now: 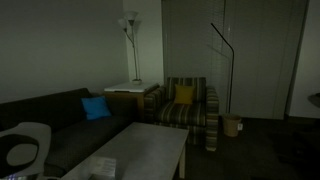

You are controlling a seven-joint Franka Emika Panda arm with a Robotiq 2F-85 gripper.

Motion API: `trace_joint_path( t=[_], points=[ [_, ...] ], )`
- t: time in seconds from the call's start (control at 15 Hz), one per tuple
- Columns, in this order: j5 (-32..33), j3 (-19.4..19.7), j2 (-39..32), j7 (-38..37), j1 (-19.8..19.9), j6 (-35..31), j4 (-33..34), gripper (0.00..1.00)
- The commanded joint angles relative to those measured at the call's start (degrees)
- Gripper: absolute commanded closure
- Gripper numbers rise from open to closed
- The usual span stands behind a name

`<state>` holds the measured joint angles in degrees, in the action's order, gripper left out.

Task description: Take the blue cup and place it on the white plate then take the spoon and put it in the blue cup then remove the spoon from the blue cup and place it on the table

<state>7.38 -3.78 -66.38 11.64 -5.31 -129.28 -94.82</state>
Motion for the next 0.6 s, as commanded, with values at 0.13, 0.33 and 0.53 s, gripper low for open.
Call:
trace_joint_path(
  t=[0.13,0.33,0.53],
  points=[
    [1.42,-0.46,-2.31,4.3,0.03,11.48,7.28,0.96],
    [2.07,-0.2,-4.17,5.25,-1.04,18.95,12.47,0.96],
    [3.29,0.26,-7.09,4.6,-2.55,24.91,18.06,0.96]
  ],
)
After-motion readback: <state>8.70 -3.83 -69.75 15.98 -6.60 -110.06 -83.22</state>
